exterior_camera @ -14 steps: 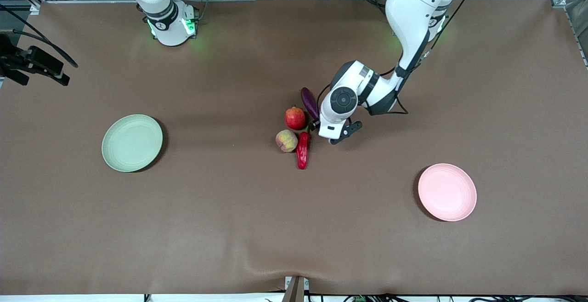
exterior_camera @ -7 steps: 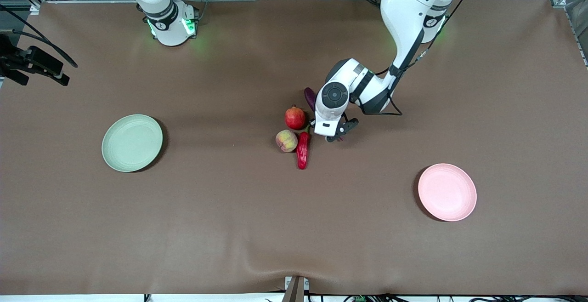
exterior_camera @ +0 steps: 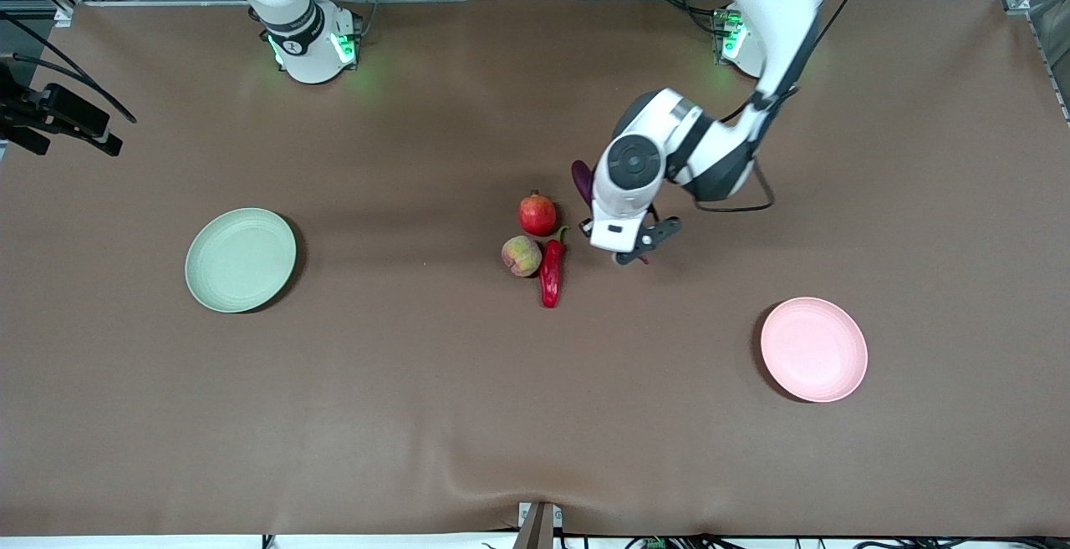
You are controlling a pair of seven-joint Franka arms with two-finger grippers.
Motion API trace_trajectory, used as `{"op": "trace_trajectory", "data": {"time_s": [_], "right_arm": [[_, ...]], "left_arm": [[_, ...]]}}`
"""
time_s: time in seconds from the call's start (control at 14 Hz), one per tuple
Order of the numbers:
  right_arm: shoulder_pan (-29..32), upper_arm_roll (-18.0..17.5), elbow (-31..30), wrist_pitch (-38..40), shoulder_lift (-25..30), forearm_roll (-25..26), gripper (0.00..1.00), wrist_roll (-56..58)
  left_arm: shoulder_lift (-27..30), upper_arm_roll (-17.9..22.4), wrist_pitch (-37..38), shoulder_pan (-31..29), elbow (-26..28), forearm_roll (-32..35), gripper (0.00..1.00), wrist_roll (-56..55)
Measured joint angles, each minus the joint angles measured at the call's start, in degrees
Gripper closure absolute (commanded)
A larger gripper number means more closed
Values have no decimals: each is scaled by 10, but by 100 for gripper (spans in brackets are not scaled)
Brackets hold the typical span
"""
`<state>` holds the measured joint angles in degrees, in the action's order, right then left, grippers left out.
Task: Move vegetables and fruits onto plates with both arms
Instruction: 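Carry the eggplant with the left gripper over the pink plate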
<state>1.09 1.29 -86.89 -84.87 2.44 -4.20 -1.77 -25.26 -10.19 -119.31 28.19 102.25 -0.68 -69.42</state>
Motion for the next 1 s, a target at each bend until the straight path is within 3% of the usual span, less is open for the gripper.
{"op": "trace_trajectory", "data": {"time_s": [0.21, 0.57, 1.0], "right_arm": [[3, 0, 0, 0, 0, 0, 0, 0], [9, 0, 0, 0, 0, -2, 0, 0], [9, 0, 0, 0, 0, -3, 0, 0]], "left_arm": [[35, 1, 55, -35, -40, 0, 100, 33], [42, 3, 119, -109, -132, 1, 100, 117], [38, 6, 133, -211, -152, 1, 100, 276]]}}
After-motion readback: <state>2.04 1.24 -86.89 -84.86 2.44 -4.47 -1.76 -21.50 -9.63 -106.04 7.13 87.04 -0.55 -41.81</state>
